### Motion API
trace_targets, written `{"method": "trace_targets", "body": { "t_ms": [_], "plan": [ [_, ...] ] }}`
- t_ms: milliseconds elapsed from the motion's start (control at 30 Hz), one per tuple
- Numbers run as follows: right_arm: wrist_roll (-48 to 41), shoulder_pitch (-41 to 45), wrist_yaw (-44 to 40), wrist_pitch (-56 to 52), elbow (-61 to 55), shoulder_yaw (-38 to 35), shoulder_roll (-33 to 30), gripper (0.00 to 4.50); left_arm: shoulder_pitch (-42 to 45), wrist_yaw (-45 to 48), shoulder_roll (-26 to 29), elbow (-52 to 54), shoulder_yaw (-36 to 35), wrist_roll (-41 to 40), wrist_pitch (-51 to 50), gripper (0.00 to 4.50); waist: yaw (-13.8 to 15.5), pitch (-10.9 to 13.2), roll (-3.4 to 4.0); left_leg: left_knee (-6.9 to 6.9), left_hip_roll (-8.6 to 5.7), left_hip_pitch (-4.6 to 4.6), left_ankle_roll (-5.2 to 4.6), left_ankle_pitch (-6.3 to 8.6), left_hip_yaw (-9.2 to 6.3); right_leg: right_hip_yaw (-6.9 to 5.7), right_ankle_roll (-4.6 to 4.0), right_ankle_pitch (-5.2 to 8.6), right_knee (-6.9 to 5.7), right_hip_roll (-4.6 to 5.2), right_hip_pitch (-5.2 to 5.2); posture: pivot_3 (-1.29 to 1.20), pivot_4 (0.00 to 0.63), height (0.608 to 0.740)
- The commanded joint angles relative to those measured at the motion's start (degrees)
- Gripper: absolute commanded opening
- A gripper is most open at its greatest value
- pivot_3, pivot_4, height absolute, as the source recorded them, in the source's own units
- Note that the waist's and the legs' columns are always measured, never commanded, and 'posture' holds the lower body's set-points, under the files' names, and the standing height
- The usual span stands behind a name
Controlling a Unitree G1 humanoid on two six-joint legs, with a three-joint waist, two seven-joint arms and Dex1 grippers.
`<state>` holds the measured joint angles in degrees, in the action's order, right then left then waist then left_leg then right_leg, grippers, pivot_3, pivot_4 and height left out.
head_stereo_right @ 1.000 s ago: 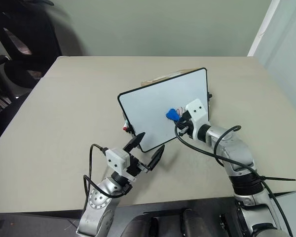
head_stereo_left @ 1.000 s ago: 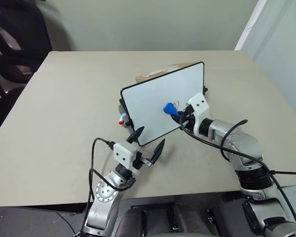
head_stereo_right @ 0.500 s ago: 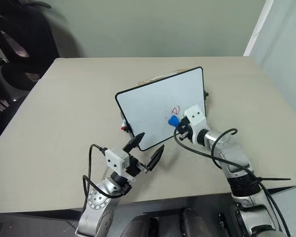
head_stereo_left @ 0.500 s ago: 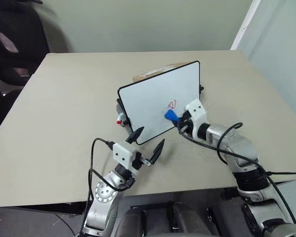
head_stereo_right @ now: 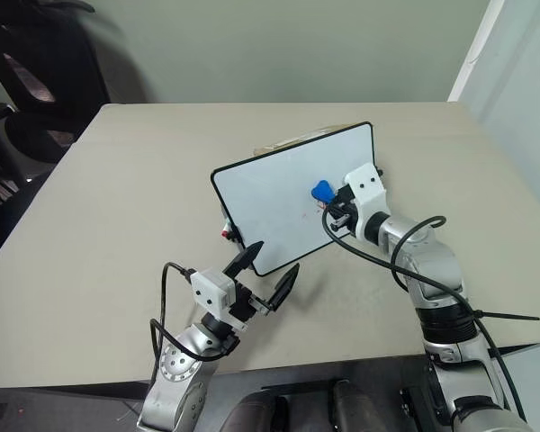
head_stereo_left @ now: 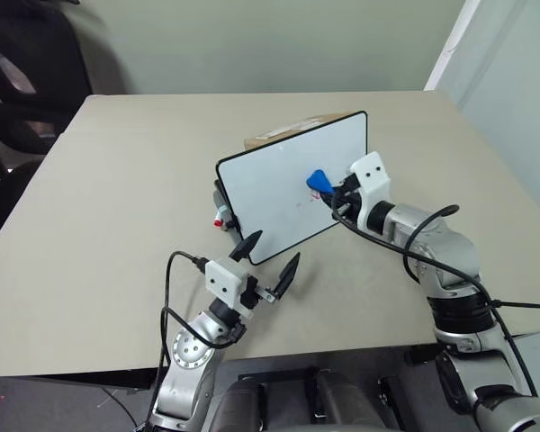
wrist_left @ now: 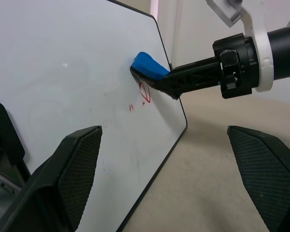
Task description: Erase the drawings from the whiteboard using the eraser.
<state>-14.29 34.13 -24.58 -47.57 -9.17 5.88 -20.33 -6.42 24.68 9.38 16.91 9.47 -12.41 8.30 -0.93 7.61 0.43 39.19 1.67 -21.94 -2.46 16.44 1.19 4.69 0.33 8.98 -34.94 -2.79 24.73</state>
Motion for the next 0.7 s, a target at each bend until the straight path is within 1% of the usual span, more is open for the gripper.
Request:
{"method": "trace_targets", "body": {
  "t_ms": [33,167,300,700],
  "plan": [
    [1.9,-2.2,0.3,0.2,2.0,2.1,-0.3,0.52,-0.5,-0.1,-0.1,3.4,-0.2,-0.9,0.2,4.50,0.0,0.0,0.00,0.01,0.00,0.00,0.00,0.00,0.00,0.00,0.01,0.00,0.00,0.00,-0.01,0.00,0.150,0.740],
    [3.7,-3.4,0.3,-0.4,3.6,3.7,-1.2,0.52,-0.9,-0.3,-0.1,3.9,-0.3,-0.9,0.0,4.50,-0.3,0.0,0.00,0.06,0.00,0.02,0.02,-0.01,0.00,0.01,0.10,-0.07,0.00,0.00,-0.04,0.00,0.150,0.740],
    [3.5,-2.5,0.0,-0.5,2.8,3.0,-1.3,0.52,-0.9,-0.2,0.0,4.1,-0.4,-1.1,-0.1,4.50,-0.5,0.0,0.00,0.04,0.00,0.02,0.07,-0.17,0.00,0.01,0.05,-0.23,-0.02,0.00,-0.01,0.00,0.150,0.740],
    [3.1,5.0,2.2,-0.1,1.6,-1.8,0.1,0.52,-0.1,-0.2,-0.3,3.1,-0.3,-1.2,-0.1,4.50,-0.6,0.0,0.01,-0.05,0.00,-0.03,0.07,-0.24,0.00,0.01,0.01,-0.25,0.01,0.00,0.08,0.00,0.150,0.740]
  ]
}}
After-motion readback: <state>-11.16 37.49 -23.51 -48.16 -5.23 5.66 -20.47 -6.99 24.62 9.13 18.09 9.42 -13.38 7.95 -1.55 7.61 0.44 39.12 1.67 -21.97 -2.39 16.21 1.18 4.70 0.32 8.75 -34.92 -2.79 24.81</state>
